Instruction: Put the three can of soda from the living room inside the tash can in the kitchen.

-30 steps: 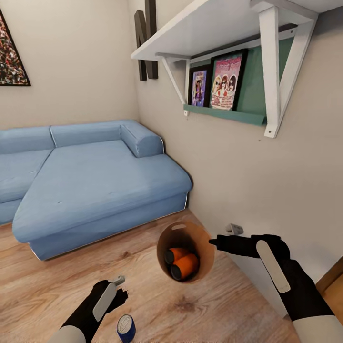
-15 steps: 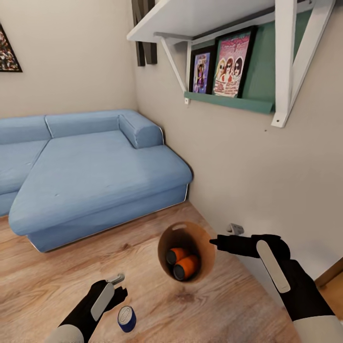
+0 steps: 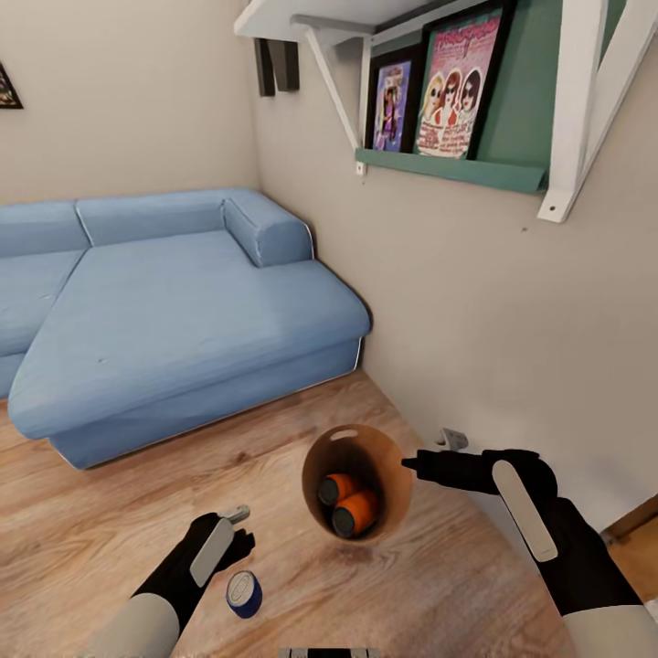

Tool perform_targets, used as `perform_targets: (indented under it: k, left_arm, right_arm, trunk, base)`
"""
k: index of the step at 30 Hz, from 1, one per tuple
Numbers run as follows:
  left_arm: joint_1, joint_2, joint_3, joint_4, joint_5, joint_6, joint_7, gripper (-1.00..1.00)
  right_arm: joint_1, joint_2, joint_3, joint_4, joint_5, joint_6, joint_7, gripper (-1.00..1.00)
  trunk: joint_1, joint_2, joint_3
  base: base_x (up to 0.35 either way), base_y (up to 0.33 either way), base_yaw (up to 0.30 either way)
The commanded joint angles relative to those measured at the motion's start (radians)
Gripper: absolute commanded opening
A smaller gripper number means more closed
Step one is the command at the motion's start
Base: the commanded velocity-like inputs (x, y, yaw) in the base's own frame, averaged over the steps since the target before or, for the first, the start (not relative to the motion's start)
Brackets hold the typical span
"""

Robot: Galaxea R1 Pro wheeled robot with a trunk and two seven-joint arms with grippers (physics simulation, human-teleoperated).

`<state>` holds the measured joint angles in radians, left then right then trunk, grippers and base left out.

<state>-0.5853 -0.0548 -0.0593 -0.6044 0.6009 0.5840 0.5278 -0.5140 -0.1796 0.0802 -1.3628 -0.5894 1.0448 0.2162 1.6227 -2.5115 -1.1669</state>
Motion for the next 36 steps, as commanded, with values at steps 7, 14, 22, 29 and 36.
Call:
perform_targets:
  k: [7, 14, 22, 29, 36]
  left_arm:
    - [-0.012, 0.001, -0.008, 0.0, 0.0, 0.008, 0.03, 1.0]
    - [-0.018, -0.001, -0.009, 0.0, 0.001, 0.008, 0.022, 1.0]
    - [-0.028, -0.003, -0.01, 0.0, 0.002, 0.008, 0.017, 1.0]
    - [-0.028, -0.004, -0.011, 0.0, 0.003, 0.007, 0.015, 1.0]
    - [-0.038, -0.018, -0.011, -0.007, 0.003, 0.007, 0.012, 1.0]
  right_arm:
    - [0.0, 0.0, 0.0, -0.003, -0.036, 0.002, 0.003, -1.0]
    - [0.0, -0.001, 0.0, -0.007, -0.036, 0.002, 0.003, -1.0]
    - [0.026, -0.044, -0.004, -0.125, -0.091, 0.002, 0.003, -1.0]
    - [0.033, -0.089, -0.001, -0.164, -0.166, 0.002, 0.003, -1.0]
    - [0.034, -0.095, 0.0, -0.174, -0.173, 0.002, 0.003, -1.0]
  trunk:
    - [0.003, -0.002, -0.027]
    - [0.006, -0.003, -0.054]
    - [0.01, -0.005, -0.085]
    - [0.013, -0.007, -0.112]
    - [0.016, -0.009, -0.139]
  base:
    - [0.0, 0.0, 0.0]
    - [0.0, 0.0, 0.0]
    - [0.0, 0.0, 0.0]
    - [0.0, 0.0, 0.0]
    - [0.0, 0.0, 0.0]
